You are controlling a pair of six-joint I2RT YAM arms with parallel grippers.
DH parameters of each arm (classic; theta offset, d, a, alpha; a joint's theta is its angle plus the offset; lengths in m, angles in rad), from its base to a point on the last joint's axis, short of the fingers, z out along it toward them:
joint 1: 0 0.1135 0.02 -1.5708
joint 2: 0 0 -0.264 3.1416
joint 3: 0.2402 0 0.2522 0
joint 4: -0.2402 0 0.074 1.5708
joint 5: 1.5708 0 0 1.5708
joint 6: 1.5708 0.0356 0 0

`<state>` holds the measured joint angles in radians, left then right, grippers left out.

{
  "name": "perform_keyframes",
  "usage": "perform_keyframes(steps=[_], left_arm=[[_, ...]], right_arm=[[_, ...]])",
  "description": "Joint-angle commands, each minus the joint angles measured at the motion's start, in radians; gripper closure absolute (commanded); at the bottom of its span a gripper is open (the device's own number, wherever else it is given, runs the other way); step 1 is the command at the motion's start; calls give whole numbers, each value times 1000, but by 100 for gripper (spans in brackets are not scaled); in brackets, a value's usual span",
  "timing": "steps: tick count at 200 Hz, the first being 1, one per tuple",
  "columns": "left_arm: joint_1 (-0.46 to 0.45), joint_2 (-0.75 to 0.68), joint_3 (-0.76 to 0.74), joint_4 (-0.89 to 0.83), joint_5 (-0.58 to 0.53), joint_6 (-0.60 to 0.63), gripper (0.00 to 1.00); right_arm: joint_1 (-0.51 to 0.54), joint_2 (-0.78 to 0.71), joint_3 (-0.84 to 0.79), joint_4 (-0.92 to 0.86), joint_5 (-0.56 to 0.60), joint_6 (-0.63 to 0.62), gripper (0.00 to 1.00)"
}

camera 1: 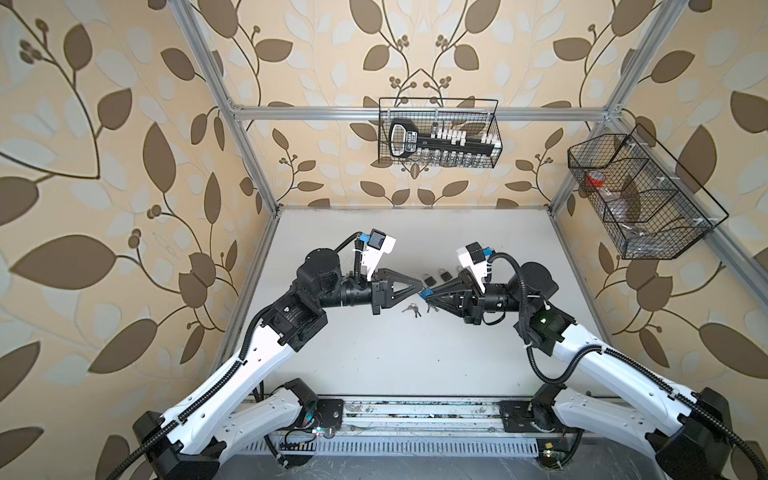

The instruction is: Lock with the key

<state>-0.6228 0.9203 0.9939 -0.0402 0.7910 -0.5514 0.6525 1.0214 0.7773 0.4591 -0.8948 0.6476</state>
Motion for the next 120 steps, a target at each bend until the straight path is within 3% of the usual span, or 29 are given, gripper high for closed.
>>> perform_keyframes(steps=[1,72,120], left_arm=[[3,-27,43,-13,22,40,100],[-8,-11,34,-9,25,37,100],[-60,10,1,36,8,6,100]], right_arm=[[3,-2,93,140,-130,98,100],[10,12,122,145,-102,122,100],[13,2,171,-43,36,-35,100]])
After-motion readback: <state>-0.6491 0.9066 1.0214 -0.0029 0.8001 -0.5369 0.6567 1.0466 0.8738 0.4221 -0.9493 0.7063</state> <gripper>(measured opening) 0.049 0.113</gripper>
